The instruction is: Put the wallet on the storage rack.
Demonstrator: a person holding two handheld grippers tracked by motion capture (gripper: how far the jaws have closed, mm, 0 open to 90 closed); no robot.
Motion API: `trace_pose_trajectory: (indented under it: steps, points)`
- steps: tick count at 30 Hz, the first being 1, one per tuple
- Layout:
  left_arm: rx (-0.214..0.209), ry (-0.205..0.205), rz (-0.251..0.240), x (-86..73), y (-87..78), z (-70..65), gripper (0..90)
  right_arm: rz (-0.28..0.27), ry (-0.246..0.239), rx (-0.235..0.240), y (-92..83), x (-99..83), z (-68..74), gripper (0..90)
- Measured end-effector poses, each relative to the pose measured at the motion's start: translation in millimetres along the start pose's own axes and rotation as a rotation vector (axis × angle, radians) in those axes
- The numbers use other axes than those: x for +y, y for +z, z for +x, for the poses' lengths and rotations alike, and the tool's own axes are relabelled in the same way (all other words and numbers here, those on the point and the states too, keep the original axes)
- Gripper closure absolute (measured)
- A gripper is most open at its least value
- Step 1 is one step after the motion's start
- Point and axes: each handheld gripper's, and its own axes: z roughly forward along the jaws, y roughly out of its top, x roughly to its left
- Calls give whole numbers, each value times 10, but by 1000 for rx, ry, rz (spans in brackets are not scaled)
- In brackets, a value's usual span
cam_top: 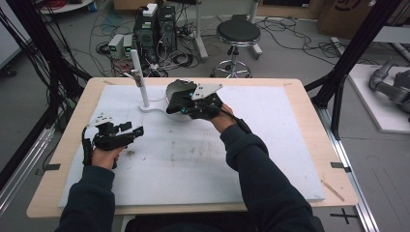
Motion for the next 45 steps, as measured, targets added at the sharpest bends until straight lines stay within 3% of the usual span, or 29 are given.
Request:
trace_pose_trajectory:
  steps: [5,11,14,16,18,26,28,31,37,42,45]
  points:
    - [1,0,0,1,0,-2,318,0,53,12,16,79,1,738]
    - [1,-2,-1,1,-5,4,318,-12,153,19,28,129,-31,769]
    - [0,-3,-4,2,-5,6,318,-22,230,28,14,125,-68,771]
    - [-1,-2,-7,3,-7,11,318,-30,306,54,8,103,-100,771]
    - [0,-2,-7,3,-7,11,318,-27,337,69,11,98,-99,771]
    - [2,-3,-4,1,-4,6,317,-61,376,59,12,129,-105,805]
    - [2,-2,-3,1,-4,8,317,-43,372,65,14,134,-85,804]
    - [2,-1,-1,1,-3,5,318,-2,321,73,20,141,-34,802]
    - [0,-2,-3,1,-4,2,318,23,329,99,50,100,35,772]
    - [2,-1,-2,0,1,5,318,-1,294,52,60,118,37,764]
    - [1,-4,-6,1,-3,5,318,-2,320,13,66,143,80,788]
